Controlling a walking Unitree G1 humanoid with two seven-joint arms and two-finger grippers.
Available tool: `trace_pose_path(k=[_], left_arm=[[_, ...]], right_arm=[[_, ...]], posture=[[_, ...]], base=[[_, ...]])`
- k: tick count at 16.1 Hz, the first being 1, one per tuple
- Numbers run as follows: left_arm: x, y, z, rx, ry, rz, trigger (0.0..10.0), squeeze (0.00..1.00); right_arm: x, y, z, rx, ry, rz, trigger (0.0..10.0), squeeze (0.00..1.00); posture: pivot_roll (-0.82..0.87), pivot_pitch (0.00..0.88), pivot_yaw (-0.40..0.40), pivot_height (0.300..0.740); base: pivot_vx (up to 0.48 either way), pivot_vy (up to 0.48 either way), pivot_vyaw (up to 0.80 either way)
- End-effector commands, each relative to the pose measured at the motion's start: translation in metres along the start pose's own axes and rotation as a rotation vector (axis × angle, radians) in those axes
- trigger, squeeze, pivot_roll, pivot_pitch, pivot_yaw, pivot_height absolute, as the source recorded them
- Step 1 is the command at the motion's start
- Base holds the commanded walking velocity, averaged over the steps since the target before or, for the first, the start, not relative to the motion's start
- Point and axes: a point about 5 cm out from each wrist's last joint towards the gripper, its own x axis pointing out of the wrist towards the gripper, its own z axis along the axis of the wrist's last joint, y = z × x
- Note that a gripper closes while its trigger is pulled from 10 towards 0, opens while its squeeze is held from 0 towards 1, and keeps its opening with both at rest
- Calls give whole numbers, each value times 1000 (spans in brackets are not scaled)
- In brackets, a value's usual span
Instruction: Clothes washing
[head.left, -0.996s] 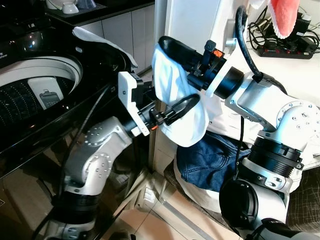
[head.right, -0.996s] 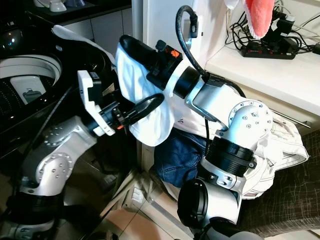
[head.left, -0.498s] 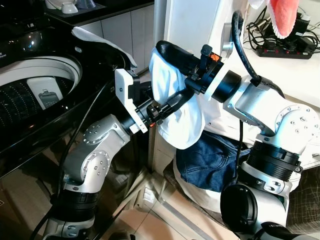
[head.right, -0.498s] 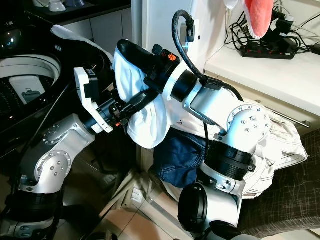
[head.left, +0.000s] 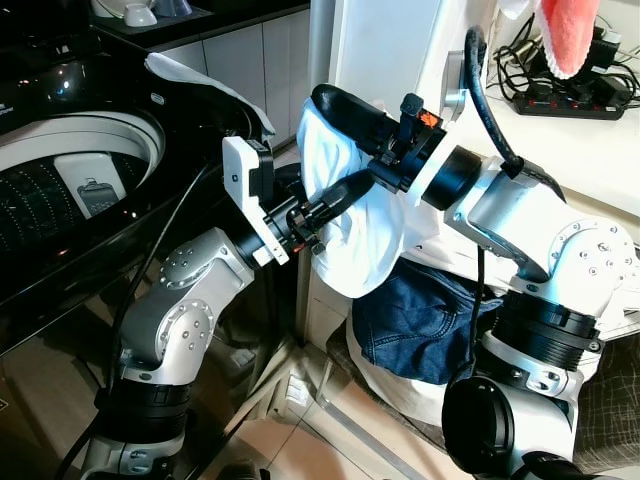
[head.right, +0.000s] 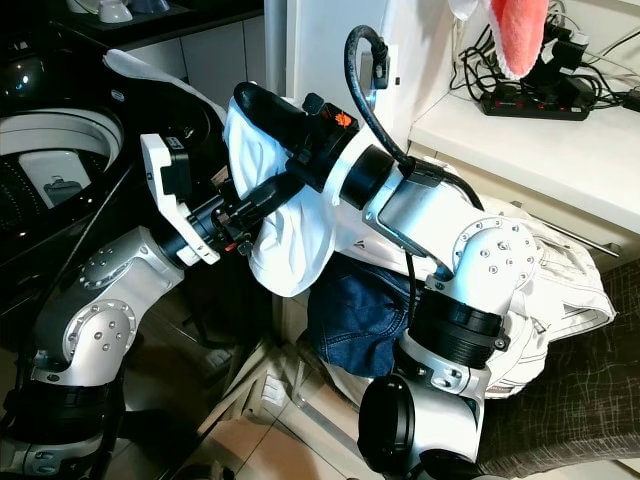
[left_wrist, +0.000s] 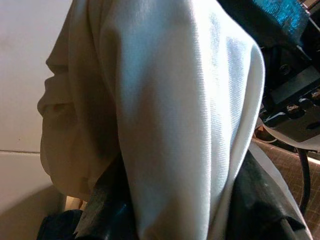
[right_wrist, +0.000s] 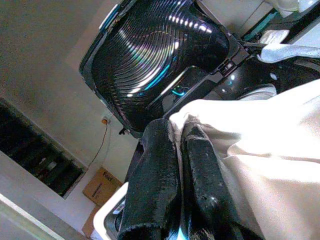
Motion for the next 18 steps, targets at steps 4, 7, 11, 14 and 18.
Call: trace_pose_path(k=[4,7,11,14,18], left_arm=[[-1,2,3,6,-1,5,0,0],[-2,5,3,16,10,23,0,0],[-5,22,9,99,-7,166,0,0],[-12,33,15,126,-4,220,0,0],[-14,53,38,285,35,287,0,0]], right_arm=[[0,4,-2,6,-19,10,0,0],[-1,4,-1,-21,-26,-15,0,0],[-7,-2,6,-65,-57,-59,10000,1000],[-15,7,17,-106,-112,10,10000,1000],[-40,28,32,-292,-175,109,10000,0]], posture=[[32,0,-62,740],[31,0,-61,740],[32,0,-72,740],[18,0,-43,740],[29,0,-41,740]], base=[[0,0,0],[0,0,0],[0,0,0],[0,0,0],[0,0,0]])
